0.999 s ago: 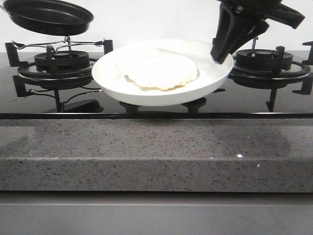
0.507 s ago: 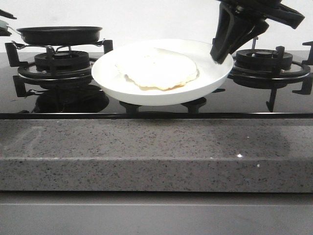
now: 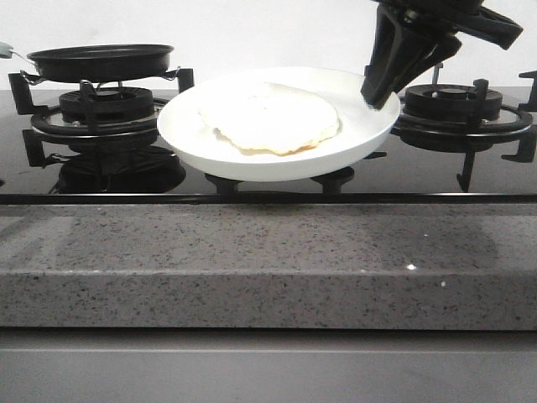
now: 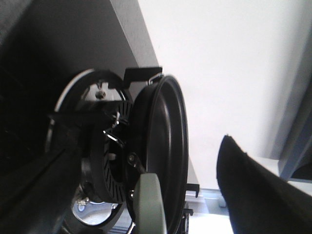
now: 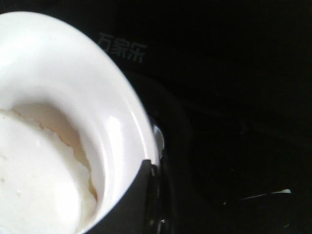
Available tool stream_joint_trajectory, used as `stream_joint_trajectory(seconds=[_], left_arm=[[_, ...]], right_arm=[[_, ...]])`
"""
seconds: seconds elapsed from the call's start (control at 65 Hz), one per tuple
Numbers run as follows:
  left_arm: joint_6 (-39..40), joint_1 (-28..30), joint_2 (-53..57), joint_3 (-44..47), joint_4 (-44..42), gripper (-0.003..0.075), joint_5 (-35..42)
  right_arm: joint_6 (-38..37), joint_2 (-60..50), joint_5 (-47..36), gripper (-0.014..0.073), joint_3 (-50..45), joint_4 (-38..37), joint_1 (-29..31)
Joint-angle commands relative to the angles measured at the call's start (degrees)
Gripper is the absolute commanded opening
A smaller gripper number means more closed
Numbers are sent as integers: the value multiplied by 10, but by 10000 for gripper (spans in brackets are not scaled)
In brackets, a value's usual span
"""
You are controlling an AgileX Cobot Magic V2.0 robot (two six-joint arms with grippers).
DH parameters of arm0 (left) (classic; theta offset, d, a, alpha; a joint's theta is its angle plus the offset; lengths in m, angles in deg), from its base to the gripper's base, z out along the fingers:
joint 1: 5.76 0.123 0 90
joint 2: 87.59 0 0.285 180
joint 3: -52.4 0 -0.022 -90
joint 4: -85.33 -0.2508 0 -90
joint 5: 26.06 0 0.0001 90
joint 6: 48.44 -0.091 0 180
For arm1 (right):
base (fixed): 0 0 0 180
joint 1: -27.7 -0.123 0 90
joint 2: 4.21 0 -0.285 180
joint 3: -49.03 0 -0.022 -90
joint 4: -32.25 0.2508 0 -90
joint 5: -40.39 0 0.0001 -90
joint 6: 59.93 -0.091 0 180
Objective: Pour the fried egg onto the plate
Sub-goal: 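Return the empty pan onto its burner with the left gripper, then carry the plate with the egg back between the burners and set it down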
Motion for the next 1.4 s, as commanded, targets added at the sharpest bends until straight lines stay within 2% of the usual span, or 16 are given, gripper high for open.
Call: stream_joint_trajectory(seconds=[0.0, 0.108, 0.231, 0.384, 0.507, 0.6, 0.692, 0.799, 0.938, 1.122, 1.384], left_arm=[[-21, 30, 33, -17, 38, 564, -66], [-32, 52, 54, -17, 26, 564, -82], [-44, 51, 99, -17, -5, 561, -63], [-46, 19, 174, -17, -56, 554, -39], [-45, -34, 246, -17, -154, 554, 6], [-2, -108, 303, -17, -284, 554, 68], [96, -192, 365, -17, -497, 554, 124], [226, -267, 415, -17, -693, 554, 130], [340, -327, 473, 5, -846, 554, 113], [399, -343, 550, 69, -929, 554, 108], [401, -343, 616, 131, -942, 554, 93]], right_arm=[[2, -27, -26, -60, 17, 12, 0], [2, -27, -26, -60, 17, 12, 0], [2, -27, -26, -60, 17, 12, 0], [2, -27, -26, -60, 17, 12, 0], [2, -27, -26, -60, 17, 12, 0], [2, -27, -26, -60, 17, 12, 0], [2, -27, -26, -60, 17, 12, 0], [2, -27, -26, -60, 17, 12, 0], [2, -27, -26, -60, 17, 12, 0], [2, -27, -26, -60, 17, 12, 0], [2, -27, -26, -60, 17, 12, 0]])
